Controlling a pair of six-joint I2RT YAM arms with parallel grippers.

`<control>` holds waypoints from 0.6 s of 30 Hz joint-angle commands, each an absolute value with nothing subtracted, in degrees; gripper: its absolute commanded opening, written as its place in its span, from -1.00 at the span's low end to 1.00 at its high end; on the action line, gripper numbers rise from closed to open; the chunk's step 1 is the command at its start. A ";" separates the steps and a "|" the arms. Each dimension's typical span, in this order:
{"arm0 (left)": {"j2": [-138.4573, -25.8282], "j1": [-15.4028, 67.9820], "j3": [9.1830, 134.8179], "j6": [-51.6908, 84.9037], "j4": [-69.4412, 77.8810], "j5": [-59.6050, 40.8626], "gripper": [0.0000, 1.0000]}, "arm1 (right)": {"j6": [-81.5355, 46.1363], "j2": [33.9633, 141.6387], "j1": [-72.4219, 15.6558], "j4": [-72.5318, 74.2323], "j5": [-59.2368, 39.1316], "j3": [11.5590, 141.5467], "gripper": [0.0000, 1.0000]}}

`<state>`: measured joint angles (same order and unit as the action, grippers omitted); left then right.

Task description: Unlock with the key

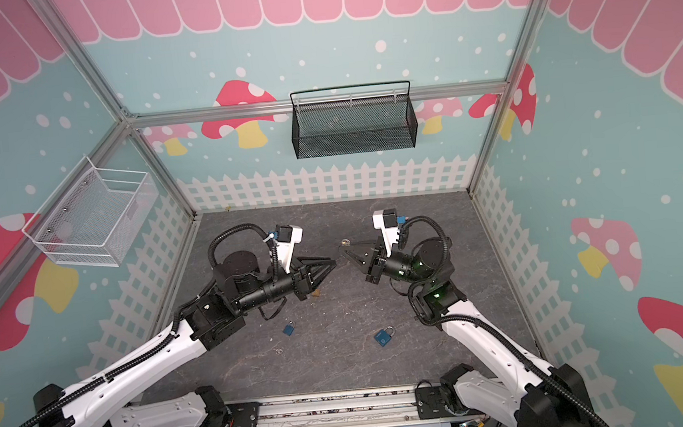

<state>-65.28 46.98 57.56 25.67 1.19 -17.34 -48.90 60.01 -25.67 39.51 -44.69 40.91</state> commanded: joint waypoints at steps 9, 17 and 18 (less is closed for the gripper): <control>-68.48 46.41 59.23 24.02 9.10 -26.31 -0.61 | -53.77 59.05 -26.19 43.94 -48.87 41.93 -1.00; -69.43 46.41 60.14 24.63 10.51 -28.04 -0.79 | -53.70 58.89 -26.13 44.37 -48.87 41.35 -1.00; -69.29 46.41 60.16 24.61 10.54 -27.97 -0.81 | -53.67 58.89 -26.18 44.30 -48.93 41.33 -1.00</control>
<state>-69.45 46.81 58.26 25.06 7.84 -26.22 -52.84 59.68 -25.67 42.68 -48.16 40.91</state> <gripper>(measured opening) 0.099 0.051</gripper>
